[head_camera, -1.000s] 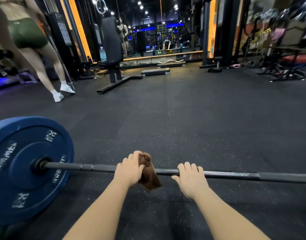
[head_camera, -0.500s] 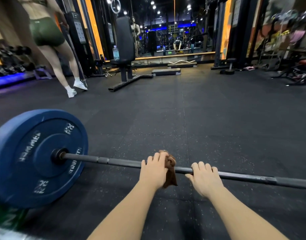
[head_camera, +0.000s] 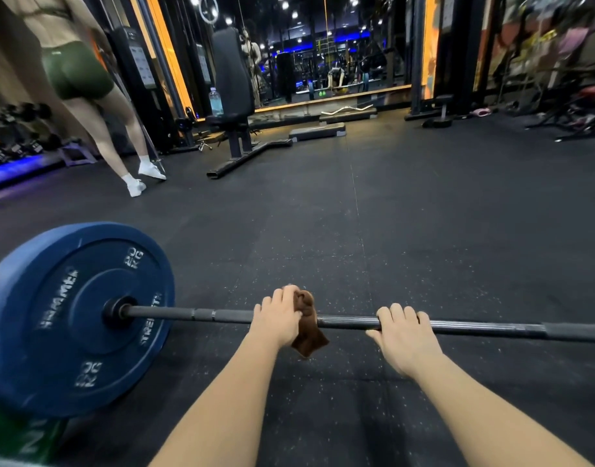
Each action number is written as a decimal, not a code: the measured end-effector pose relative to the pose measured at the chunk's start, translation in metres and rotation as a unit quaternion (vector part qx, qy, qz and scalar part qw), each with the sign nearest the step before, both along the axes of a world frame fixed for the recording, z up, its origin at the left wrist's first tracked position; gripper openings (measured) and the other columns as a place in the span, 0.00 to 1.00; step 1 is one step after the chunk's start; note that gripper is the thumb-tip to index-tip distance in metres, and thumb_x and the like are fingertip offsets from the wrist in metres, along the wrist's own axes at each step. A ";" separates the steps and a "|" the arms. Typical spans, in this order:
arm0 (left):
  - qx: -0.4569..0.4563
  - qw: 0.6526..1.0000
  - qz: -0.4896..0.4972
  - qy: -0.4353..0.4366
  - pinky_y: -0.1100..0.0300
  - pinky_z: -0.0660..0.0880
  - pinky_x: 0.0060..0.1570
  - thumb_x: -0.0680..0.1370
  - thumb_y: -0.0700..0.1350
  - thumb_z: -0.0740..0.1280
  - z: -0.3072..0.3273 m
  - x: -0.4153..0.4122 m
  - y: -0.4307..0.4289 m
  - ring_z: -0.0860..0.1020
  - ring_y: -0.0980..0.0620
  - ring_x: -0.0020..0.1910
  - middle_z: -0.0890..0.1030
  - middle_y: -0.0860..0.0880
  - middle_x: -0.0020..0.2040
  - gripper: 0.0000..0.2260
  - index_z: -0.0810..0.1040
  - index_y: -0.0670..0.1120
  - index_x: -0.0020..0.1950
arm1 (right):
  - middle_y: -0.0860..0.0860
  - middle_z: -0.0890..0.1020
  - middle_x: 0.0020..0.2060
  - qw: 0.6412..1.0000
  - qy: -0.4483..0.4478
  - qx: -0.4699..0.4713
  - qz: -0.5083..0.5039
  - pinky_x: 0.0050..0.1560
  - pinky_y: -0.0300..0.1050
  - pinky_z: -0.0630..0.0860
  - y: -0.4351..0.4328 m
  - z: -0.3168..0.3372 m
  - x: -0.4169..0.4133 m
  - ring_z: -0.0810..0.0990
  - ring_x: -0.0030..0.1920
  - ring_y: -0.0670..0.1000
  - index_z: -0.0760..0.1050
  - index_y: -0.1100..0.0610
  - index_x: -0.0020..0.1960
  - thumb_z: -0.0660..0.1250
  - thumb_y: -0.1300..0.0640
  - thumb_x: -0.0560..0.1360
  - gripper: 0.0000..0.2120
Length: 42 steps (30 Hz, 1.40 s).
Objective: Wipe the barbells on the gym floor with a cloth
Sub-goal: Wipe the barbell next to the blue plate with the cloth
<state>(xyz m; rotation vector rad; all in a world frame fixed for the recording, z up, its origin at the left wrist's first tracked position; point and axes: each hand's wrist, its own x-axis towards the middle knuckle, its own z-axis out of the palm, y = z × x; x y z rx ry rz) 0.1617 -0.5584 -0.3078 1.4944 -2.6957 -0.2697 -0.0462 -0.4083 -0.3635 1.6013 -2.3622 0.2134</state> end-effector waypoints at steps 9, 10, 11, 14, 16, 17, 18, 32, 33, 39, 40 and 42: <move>0.000 0.993 -0.114 0.023 0.45 0.67 0.68 0.84 0.48 0.62 0.001 -0.040 0.038 0.69 0.40 0.67 0.68 0.45 0.70 0.20 0.60 0.51 0.75 | 0.52 0.78 0.45 0.995 -0.004 0.092 -0.038 0.47 0.55 0.73 0.002 0.014 0.008 0.78 0.44 0.57 0.77 0.54 0.52 0.69 0.38 0.76 0.20; -0.001 0.993 -0.112 0.028 0.46 0.68 0.68 0.84 0.48 0.62 0.001 -0.040 0.039 0.69 0.40 0.67 0.69 0.46 0.70 0.20 0.60 0.52 0.75 | 0.52 0.78 0.49 0.995 -0.008 0.093 -0.033 0.51 0.55 0.73 0.003 0.019 0.011 0.78 0.48 0.57 0.75 0.54 0.55 0.66 0.37 0.78 0.20; 0.000 0.994 -0.107 0.036 0.46 0.69 0.67 0.84 0.48 0.62 0.003 -0.038 0.038 0.69 0.41 0.67 0.69 0.46 0.70 0.20 0.61 0.52 0.75 | 0.51 0.76 0.55 0.995 -0.017 0.090 -0.028 0.56 0.54 0.71 0.003 0.020 0.011 0.77 0.55 0.56 0.71 0.53 0.61 0.60 0.36 0.81 0.21; 0.003 0.995 -0.097 0.033 0.44 0.71 0.65 0.85 0.49 0.61 0.008 -0.026 0.027 0.71 0.41 0.66 0.70 0.48 0.70 0.18 0.61 0.54 0.74 | 0.49 0.73 0.62 0.995 -0.002 0.101 -0.019 0.62 0.52 0.67 0.002 0.025 0.009 0.73 0.62 0.54 0.65 0.51 0.67 0.47 0.35 0.83 0.23; 0.012 0.997 -0.074 0.029 0.42 0.71 0.65 0.85 0.49 0.61 0.010 -0.009 0.013 0.72 0.41 0.66 0.71 0.48 0.70 0.18 0.61 0.55 0.73 | 0.51 0.77 0.52 0.996 -0.024 0.090 -0.007 0.53 0.56 0.73 0.000 0.023 0.008 0.78 0.52 0.57 0.72 0.54 0.59 0.48 0.36 0.82 0.25; 0.018 0.998 -0.057 0.028 0.42 0.70 0.65 0.85 0.49 0.60 0.011 0.001 0.004 0.73 0.41 0.66 0.71 0.48 0.70 0.17 0.61 0.55 0.73 | 0.53 0.77 0.43 0.995 -0.027 0.096 0.004 0.44 0.56 0.75 -0.002 0.017 0.007 0.79 0.42 0.58 0.77 0.56 0.51 0.50 0.37 0.79 0.27; 0.022 0.999 -0.039 0.026 0.42 0.70 0.65 0.85 0.49 0.60 0.011 0.011 -0.003 0.73 0.41 0.66 0.71 0.48 0.70 0.17 0.61 0.55 0.73 | 0.53 0.76 0.36 0.997 -0.023 0.069 0.013 0.35 0.55 0.75 -0.001 0.009 0.004 0.77 0.34 0.59 0.78 0.58 0.44 0.50 0.37 0.77 0.28; 0.007 0.999 -0.023 -0.038 0.44 0.69 0.66 0.85 0.46 0.58 0.009 0.009 -0.005 0.69 0.39 0.68 0.66 0.47 0.74 0.19 0.59 0.51 0.76 | 0.55 0.71 0.67 0.990 -0.055 0.131 0.024 0.75 0.64 0.55 -0.056 0.045 0.064 0.70 0.68 0.60 0.67 0.55 0.72 0.61 0.32 0.77 0.34; 0.006 0.999 -0.028 -0.035 0.44 0.69 0.66 0.85 0.46 0.59 0.008 0.010 -0.005 0.69 0.39 0.68 0.66 0.47 0.74 0.19 0.60 0.51 0.76 | 0.53 0.69 0.70 0.984 -0.089 0.154 0.025 0.75 0.62 0.53 -0.064 0.041 0.071 0.67 0.71 0.58 0.64 0.53 0.74 0.57 0.31 0.79 0.33; 0.026 0.999 -0.024 0.007 0.44 0.69 0.65 0.85 0.47 0.60 0.011 0.017 -0.009 0.71 0.40 0.67 0.70 0.48 0.70 0.17 0.62 0.54 0.72 | 0.50 0.71 0.67 0.976 -0.133 0.172 0.027 0.68 0.55 0.63 -0.069 0.031 0.079 0.69 0.68 0.56 0.66 0.51 0.69 0.46 0.37 0.84 0.23; 0.027 0.999 -0.021 0.004 0.43 0.69 0.65 0.85 0.47 0.60 0.012 0.017 -0.010 0.71 0.40 0.67 0.70 0.48 0.70 0.16 0.62 0.54 0.72 | 0.51 0.71 0.68 0.971 -0.152 0.181 0.029 0.68 0.56 0.63 -0.070 0.034 0.077 0.68 0.68 0.56 0.66 0.51 0.69 0.46 0.38 0.85 0.23; 0.026 0.999 -0.018 -0.008 0.42 0.70 0.65 0.85 0.49 0.59 0.016 0.018 -0.012 0.72 0.40 0.66 0.71 0.48 0.69 0.16 0.62 0.54 0.71 | 0.51 0.72 0.67 0.969 -0.162 0.181 0.034 0.67 0.55 0.63 -0.071 0.038 0.076 0.69 0.68 0.56 0.67 0.51 0.69 0.45 0.38 0.85 0.23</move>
